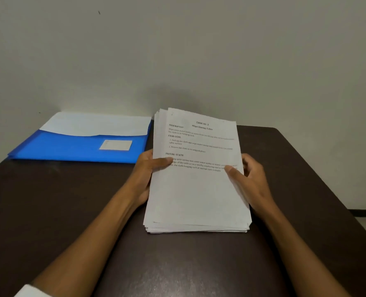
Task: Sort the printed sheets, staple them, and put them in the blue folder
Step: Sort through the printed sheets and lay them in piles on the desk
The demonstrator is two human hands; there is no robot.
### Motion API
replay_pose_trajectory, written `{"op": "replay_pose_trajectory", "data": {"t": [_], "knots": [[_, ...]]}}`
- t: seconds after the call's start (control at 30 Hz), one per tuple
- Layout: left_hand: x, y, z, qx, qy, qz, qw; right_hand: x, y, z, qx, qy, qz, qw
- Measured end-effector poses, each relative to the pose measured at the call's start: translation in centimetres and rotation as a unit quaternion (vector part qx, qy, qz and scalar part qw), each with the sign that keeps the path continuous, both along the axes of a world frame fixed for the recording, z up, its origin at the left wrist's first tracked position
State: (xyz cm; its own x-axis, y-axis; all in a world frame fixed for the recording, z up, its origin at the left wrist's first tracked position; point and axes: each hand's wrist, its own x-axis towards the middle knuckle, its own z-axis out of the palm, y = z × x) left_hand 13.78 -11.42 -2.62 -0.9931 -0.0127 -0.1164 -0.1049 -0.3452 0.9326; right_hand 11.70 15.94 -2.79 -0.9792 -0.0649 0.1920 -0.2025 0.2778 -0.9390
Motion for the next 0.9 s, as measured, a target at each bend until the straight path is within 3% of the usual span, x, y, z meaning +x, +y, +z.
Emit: {"op": "replay_pose_trajectory", "data": {"t": [0.5,0.9], "knots": [[-0.2,0.3,0.1,0.020,-0.005,0.007,1.000,-1.3,0.4,-0.9,-0.099,0.010,0.023,0.995],[0.3,0.3,-0.3,-0.041,0.023,0.044,0.998,-1.0,0.4,-1.5,-0.105,0.034,0.030,0.993]]}}
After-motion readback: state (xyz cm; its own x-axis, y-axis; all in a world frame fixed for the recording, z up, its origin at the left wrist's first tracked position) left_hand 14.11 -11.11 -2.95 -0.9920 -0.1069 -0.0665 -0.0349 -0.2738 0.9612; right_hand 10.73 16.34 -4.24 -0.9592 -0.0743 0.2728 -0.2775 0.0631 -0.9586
